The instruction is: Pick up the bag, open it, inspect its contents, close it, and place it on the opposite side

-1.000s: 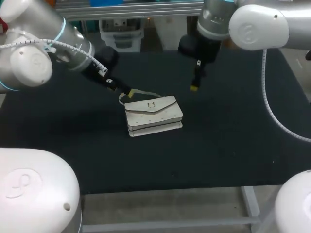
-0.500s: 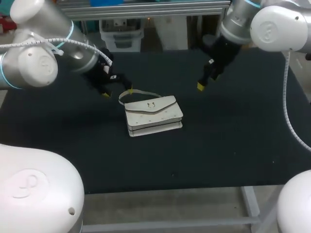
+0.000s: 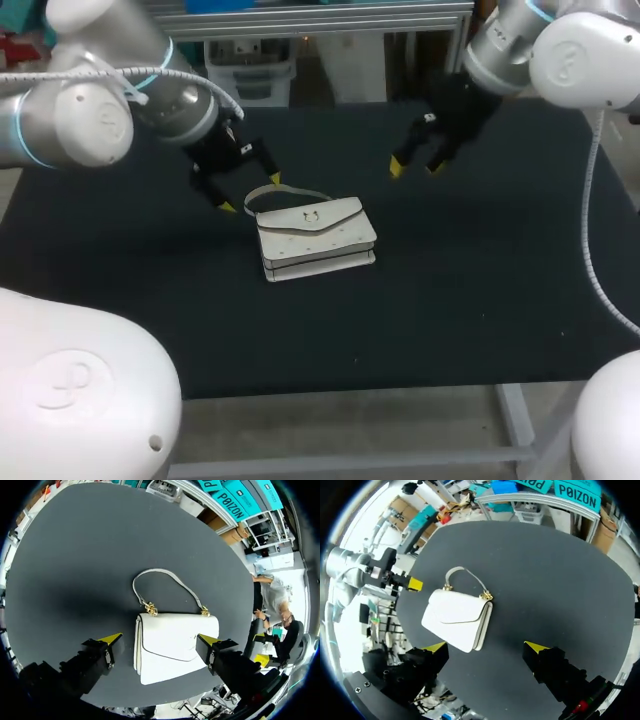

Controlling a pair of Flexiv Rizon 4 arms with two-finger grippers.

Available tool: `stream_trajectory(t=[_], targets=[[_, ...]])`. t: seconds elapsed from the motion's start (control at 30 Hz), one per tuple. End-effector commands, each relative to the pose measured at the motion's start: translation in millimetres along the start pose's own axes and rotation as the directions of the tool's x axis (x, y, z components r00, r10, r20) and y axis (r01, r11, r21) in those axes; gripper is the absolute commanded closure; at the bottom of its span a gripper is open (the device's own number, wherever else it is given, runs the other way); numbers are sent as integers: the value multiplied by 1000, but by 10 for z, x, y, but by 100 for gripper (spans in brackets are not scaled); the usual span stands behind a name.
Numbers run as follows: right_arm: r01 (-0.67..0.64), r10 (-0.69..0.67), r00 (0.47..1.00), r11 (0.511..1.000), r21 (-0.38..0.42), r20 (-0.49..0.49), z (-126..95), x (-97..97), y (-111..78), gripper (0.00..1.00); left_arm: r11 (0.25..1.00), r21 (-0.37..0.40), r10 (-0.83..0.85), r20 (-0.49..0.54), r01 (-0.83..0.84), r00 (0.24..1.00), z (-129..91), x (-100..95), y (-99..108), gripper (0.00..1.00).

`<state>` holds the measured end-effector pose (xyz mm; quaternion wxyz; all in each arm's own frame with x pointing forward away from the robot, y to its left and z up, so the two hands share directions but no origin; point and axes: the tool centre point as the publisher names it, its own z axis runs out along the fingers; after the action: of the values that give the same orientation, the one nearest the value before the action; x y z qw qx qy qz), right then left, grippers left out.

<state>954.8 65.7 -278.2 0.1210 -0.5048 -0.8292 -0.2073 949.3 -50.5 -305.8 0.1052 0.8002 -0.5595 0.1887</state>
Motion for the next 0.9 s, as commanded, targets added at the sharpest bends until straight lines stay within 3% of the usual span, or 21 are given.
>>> stream_trajectory(t=[0.03,0.23,0.57,0.9], targets=[[-77,78,996,997,20,-38,85,13,-28,0,979,-107,-181,-93,171,979,114,-79,-63,0],[-170,172,984,985,35,-51,177,14,-34,0,966,-176,-215,-153,187,965,225,-194,-73,0],[-204,210,972,977,60,-106,353,53,19,0,989,-137,-101,-305,62,947,374,-271,74,0],[-211,220,962,975,76,-160,597,127,58,0,994,-110,-36,-430,-13,902,369,-217,257,0]])
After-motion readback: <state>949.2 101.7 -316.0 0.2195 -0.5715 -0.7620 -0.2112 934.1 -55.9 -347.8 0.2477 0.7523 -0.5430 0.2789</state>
